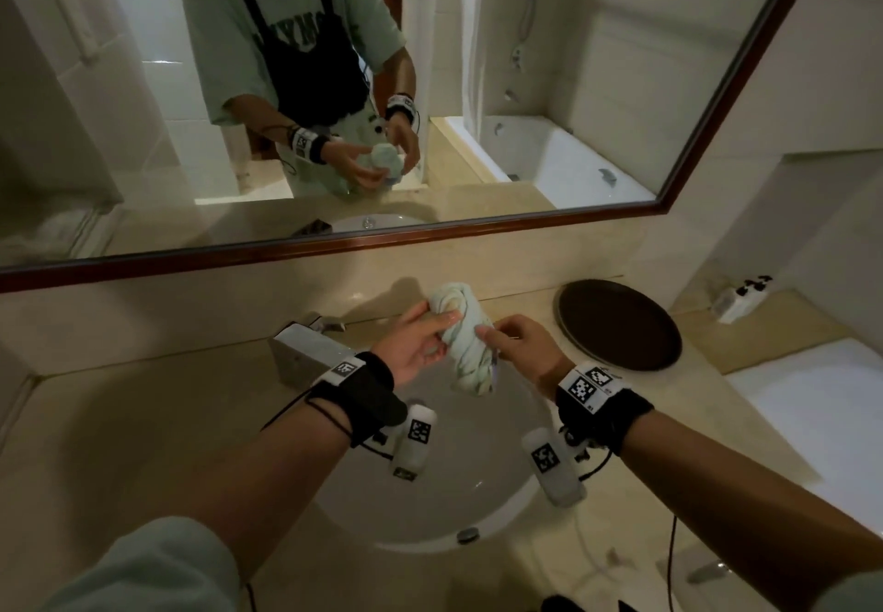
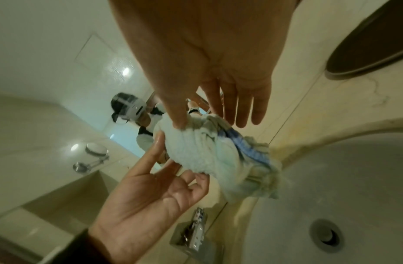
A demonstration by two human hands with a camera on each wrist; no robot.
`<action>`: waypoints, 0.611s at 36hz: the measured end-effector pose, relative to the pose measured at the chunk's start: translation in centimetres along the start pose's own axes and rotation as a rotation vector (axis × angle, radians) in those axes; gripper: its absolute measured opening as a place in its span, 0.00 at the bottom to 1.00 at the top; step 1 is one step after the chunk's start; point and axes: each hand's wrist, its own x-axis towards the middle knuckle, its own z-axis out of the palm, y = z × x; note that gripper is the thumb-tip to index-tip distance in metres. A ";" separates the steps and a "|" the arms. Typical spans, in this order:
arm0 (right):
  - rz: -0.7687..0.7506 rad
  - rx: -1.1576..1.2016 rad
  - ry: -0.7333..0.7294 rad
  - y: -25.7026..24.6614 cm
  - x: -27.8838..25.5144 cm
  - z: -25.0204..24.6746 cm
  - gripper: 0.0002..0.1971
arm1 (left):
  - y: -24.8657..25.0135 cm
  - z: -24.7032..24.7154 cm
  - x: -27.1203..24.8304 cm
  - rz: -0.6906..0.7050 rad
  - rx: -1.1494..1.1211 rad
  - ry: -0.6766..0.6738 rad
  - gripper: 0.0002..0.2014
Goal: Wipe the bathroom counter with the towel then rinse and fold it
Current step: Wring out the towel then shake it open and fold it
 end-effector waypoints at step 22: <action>0.076 0.772 -0.293 6.1 -2.4 -21.6 0.07 | -5.9 23.7 3.7 0.158 0.240 0.034 0.35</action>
